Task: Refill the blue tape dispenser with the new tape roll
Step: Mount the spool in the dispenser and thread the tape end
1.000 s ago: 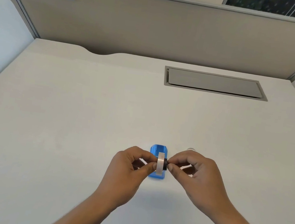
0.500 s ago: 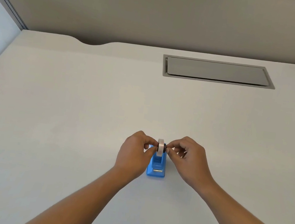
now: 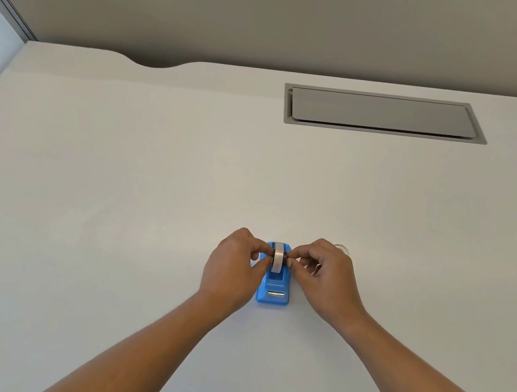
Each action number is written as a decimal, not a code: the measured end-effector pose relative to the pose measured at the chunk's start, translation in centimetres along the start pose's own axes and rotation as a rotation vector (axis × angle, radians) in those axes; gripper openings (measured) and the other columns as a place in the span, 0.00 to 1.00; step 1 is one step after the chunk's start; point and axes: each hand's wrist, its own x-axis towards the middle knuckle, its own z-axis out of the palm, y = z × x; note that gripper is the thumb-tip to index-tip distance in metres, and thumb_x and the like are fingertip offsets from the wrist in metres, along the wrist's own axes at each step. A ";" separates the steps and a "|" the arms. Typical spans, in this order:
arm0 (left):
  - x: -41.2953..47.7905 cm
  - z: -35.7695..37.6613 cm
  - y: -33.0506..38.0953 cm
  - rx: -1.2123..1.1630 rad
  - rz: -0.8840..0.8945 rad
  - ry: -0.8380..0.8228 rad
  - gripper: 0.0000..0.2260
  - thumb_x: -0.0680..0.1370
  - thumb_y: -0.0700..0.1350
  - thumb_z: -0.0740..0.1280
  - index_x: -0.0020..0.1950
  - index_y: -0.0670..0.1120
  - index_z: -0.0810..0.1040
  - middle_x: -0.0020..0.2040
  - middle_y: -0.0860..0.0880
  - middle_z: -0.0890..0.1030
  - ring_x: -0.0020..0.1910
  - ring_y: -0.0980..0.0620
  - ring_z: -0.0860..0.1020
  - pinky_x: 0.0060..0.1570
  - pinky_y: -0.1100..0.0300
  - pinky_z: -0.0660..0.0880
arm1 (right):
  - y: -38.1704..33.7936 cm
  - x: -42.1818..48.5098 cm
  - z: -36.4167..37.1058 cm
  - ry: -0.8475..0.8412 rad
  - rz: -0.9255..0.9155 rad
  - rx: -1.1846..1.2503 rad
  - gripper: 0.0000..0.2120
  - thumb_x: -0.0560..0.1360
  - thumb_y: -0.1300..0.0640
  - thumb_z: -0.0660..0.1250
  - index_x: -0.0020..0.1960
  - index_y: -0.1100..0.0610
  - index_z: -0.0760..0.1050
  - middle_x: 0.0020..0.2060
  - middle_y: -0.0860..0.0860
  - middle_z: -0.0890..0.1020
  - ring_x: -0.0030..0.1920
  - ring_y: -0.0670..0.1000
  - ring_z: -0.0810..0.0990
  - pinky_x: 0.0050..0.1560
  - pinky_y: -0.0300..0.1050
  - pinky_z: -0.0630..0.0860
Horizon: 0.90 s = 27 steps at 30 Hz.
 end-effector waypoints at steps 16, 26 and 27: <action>-0.7 -0.1 -0.8 -0.060 0.074 -0.012 0.14 0.71 0.44 0.73 0.56 0.55 0.82 0.42 0.55 0.74 0.35 0.59 0.72 0.35 0.64 0.69 | 0.4 0.0 0.6 0.043 -0.016 -0.020 0.10 0.70 0.61 0.75 0.41 0.47 0.80 0.35 0.44 0.79 0.38 0.46 0.76 0.41 0.31 0.72; -0.3 0.1 -0.6 -0.025 0.073 0.003 0.12 0.73 0.45 0.73 0.55 0.55 0.82 0.42 0.56 0.73 0.37 0.61 0.72 0.34 0.69 0.65 | 0.3 0.2 0.0 0.010 -0.049 -0.031 0.12 0.69 0.56 0.76 0.49 0.44 0.81 0.38 0.42 0.79 0.38 0.45 0.76 0.41 0.27 0.70; -0.3 0.1 -0.6 -0.027 0.072 0.005 0.12 0.73 0.45 0.74 0.55 0.55 0.82 0.42 0.56 0.73 0.37 0.61 0.72 0.34 0.69 0.65 | 0.2 0.2 0.0 -0.004 -0.053 -0.032 0.12 0.68 0.56 0.76 0.49 0.44 0.81 0.38 0.41 0.79 0.38 0.45 0.76 0.40 0.27 0.71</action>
